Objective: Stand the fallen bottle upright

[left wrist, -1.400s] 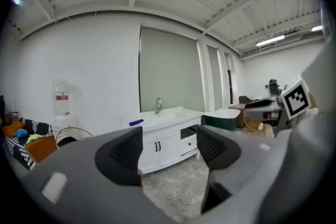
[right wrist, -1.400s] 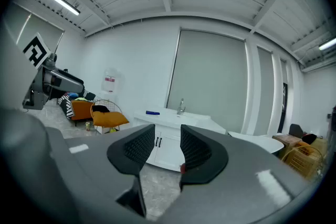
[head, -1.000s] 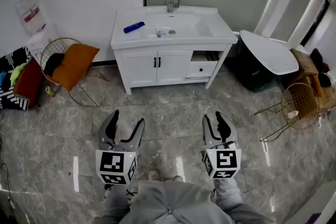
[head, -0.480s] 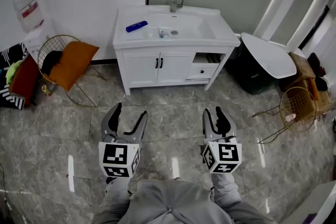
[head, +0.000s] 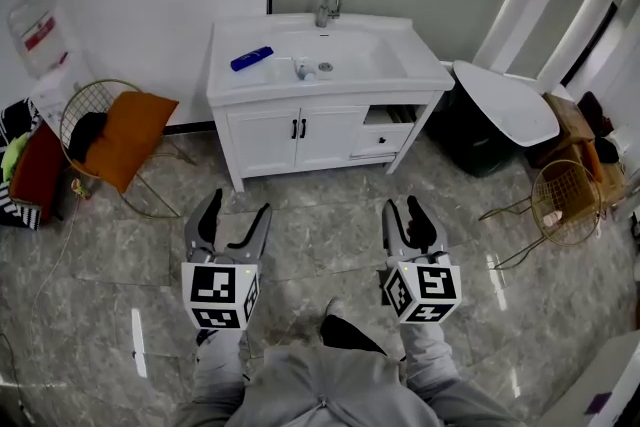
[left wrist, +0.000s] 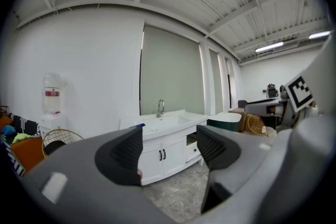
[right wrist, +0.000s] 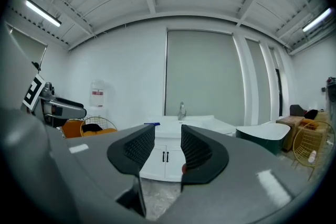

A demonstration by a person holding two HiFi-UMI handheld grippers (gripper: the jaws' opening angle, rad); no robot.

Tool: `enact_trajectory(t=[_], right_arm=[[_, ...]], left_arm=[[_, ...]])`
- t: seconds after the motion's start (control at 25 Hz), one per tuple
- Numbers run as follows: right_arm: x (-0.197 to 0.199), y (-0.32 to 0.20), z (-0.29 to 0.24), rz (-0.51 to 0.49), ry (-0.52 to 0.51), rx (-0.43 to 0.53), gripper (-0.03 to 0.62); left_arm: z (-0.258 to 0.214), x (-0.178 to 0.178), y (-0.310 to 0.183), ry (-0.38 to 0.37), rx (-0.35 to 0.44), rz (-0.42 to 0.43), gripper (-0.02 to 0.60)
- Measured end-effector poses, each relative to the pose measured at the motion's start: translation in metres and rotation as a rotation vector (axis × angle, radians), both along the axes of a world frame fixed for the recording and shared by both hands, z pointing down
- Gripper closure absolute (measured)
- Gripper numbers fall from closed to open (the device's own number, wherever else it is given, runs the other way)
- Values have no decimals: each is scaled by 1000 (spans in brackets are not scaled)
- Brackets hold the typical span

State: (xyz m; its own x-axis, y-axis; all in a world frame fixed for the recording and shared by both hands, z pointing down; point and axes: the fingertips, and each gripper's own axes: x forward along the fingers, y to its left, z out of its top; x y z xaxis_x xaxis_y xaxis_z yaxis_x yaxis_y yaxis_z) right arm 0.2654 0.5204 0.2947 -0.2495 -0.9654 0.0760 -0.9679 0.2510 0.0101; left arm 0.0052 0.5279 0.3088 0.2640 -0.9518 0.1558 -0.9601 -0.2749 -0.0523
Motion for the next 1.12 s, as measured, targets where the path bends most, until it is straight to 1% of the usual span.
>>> enact_trajectory(t=[0.2,0.32,0.44,0.64,0.84,0.96,1.12], right_arm=[[0,-38,8,-13,-11,-13,441],[-2,-70,13,-49,-27,-12,441],[-4,-112,15,-86,-41,-11,441],[-3,-186,20,-140,-50,-38,441],[-2,-248,24,-190,-81,-53,441],[-9,-275,25,-224,-90,-62,441],[-25,-307,30,-261,-92,-81,441]], left_arm=[[5,2,-37,-17,-17,4,227],[11,3,-67,-33,-29,-7,227],[13,3,-104,-44,-39,-25,227],[14,9,-174,-62,-62,-56,227],[12,17,-227,-87,-67,-82,227],[11,16,-250,-97,-74,-95,227],[11,6,-281,-93,-78,-112,227]])
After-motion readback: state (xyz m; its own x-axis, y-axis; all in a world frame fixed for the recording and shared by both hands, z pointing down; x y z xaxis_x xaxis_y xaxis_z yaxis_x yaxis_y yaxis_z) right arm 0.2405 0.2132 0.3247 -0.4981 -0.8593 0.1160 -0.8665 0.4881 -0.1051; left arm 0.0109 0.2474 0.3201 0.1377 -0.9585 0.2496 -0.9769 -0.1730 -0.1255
